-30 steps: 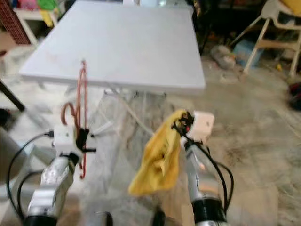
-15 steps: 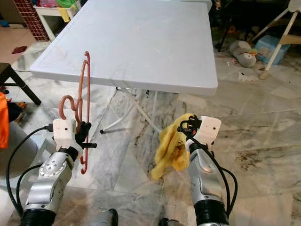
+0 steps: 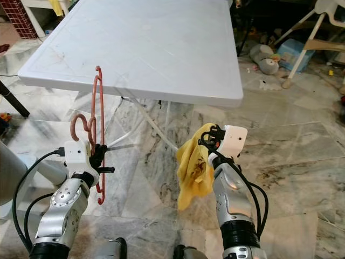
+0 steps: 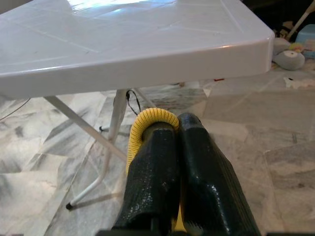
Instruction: Hang hanger
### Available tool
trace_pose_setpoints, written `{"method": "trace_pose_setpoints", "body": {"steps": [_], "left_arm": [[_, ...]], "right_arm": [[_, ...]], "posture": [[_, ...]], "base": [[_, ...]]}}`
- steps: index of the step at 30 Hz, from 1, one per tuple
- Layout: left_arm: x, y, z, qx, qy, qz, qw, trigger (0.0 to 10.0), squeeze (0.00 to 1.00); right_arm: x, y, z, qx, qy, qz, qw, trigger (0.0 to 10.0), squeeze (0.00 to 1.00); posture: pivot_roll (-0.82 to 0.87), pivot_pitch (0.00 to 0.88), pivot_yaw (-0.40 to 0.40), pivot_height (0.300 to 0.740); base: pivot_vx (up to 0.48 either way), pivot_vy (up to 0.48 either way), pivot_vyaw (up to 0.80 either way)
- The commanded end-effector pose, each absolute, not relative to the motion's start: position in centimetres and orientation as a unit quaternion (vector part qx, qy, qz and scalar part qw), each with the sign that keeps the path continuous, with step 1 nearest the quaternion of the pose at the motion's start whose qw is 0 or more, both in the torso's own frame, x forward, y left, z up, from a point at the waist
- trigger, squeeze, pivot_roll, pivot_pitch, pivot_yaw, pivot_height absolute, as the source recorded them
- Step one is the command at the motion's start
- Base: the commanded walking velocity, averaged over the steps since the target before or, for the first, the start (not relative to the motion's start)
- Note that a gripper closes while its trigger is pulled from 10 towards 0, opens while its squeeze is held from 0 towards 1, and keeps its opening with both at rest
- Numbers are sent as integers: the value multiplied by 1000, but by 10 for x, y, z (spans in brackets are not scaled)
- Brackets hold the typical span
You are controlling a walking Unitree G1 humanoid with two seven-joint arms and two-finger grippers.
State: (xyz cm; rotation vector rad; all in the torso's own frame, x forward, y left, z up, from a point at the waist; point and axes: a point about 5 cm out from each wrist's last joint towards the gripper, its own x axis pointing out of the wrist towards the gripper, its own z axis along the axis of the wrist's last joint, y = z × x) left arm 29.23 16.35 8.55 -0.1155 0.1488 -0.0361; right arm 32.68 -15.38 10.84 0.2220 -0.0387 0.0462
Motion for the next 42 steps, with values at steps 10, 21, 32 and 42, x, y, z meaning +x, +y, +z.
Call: {"method": "trace_pose_setpoints", "body": {"steps": [10, 21, 32, 42], "left_arm": [[289, 168, 83, -66, 83, -3, 994, 10000, 0], [291, 167, 84, -64, 84, -5, 994, 10000, 0], [291, 166, 90, -60, 62, -19, 996, 10000, 0], [293, 166, 92, -54, 61, -24, 996, 10000, 0]], "right_arm": [[327, -151, 111, 108, -22, 38, 993, 10000, 0], [326, -153, 113, 107, -24, 34, 993, 10000, 0], [327, -155, 115, 106, -27, 29, 994, 10000, 0], [329, -154, 120, 103, -33, 33, 994, 10000, 0]], "posture": [[201, 214, -93, 740], [193, 216, -89, 740], [185, 217, -89, 740], [174, 213, -90, 740]], "base": [[0, 411, -556], [0, 478, -454], [0, 87, -225], [0, 0, 0]]}}
